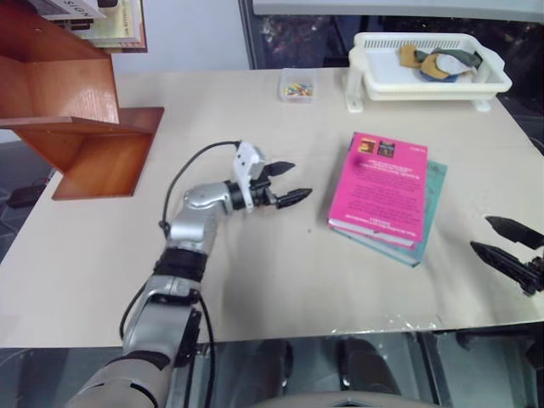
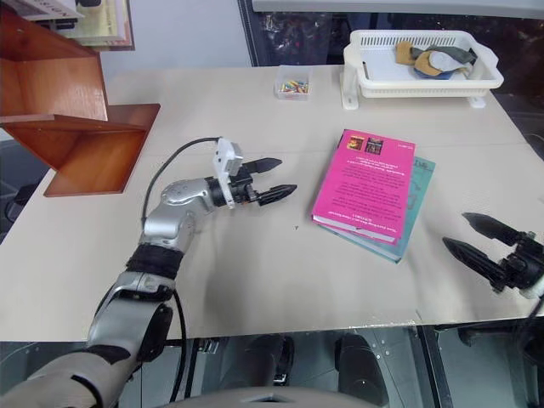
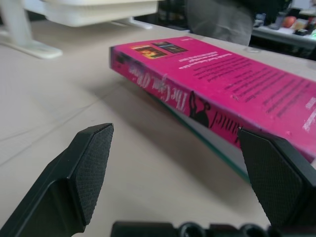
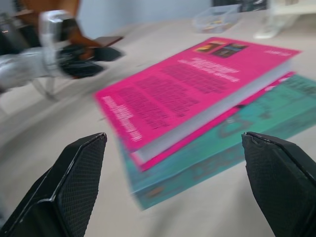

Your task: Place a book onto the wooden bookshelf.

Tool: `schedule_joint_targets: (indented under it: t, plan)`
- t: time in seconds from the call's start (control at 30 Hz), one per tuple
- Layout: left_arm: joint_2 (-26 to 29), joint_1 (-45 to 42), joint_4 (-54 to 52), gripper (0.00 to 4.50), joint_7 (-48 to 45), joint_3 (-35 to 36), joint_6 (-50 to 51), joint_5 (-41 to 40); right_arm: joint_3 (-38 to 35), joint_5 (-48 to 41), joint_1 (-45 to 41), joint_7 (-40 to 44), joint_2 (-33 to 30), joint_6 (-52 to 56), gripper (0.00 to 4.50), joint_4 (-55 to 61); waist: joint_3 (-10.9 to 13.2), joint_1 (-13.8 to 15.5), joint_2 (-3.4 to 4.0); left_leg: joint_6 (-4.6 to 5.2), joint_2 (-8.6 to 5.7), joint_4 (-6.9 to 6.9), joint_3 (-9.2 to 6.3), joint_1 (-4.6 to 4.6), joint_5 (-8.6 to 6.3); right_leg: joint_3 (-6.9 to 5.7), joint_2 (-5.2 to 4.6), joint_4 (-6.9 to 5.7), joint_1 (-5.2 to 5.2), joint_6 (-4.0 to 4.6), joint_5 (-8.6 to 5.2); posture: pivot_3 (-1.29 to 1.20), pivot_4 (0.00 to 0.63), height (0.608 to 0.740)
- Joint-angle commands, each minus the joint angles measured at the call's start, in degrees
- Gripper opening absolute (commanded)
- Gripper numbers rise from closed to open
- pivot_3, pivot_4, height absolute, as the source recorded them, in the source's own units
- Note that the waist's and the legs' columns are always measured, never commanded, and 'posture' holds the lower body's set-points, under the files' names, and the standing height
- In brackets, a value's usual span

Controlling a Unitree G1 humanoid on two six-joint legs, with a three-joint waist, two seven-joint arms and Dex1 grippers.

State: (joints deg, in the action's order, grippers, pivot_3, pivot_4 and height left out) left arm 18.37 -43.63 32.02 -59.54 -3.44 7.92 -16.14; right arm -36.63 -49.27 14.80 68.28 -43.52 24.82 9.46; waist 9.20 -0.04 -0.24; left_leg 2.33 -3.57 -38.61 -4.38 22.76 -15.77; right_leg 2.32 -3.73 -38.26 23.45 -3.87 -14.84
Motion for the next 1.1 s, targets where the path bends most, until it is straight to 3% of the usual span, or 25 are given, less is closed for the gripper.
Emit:
schedule_joint_targets:
  t: [0.03, 0.33, 0.67, 0.83, 1.1]
  plan:
    - [-2.0, -4.5, 6.0, 4.44, -0.7, 0.1, -1.6, 0.6, -4.3, -3.0, 2.2, 2.4, -1.3, 1.0, 4.5, 3.4, 0.0, 0.0, -0.03, 0.01, 0.0, -0.02, 0.0, 0.0, 0.0, -0.01, 0.01, 0.0, 0.0, 0.0, 0.0, 0.0, 0.15, 0.74]
    - [-9.2, -14.9, 18.6, 4.44, -4.6, 1.8, -3.4, 0.0, -9.0, -6.0, 8.0, 2.9, -1.0, 2.7, 4.5, 8.5, 0.1, -0.2, -0.13, 0.02, 0.0, -0.14, -0.01, 0.02, -0.01, -0.01, 0.03, -0.09, -0.02, -0.01, -0.01, 0.0, 0.15, 0.74]
    - [-13.2, -18.1, 24.3, 4.44, -6.5, 1.3, -4.0, 2.1, -9.6, -5.6, 9.5, 1.8, 0.9, 1.6, 4.5, 9.5, 0.1, -0.3, -0.15, 0.03, 0.0, -0.2, -0.01, 0.02, -0.02, 0.0, 0.03, -0.15, -0.02, -0.02, -0.01, 0.0, 0.15, 0.74]
    - [-14.3, -21.8, 28.6, 4.44, -2.1, 4.6, 0.6, 1.1, -9.6, -4.8, 10.0, 1.8, 0.9, 1.0, 4.5, 9.0, 0.1, -0.2, -0.2, 0.03, 0.0, -0.28, -0.02, 0.03, -0.02, -0.02, 0.04, -0.2, -0.02, -0.03, -0.01, 0.0, 0.15, 0.74]
    - [-13.2, -24.9, 30.6, 4.44, -3.5, 7.8, 15.0, -0.8, -9.2, -4.6, 10.0, 1.1, 1.2, 0.7, 4.5, 8.6, 0.1, -0.4, -0.2, 0.04, 0.0, -0.37, -0.03, 0.03, -0.02, -0.02, 0.05, -0.3, -0.02, -0.04, -0.02, 0.0, 0.15, 0.74]
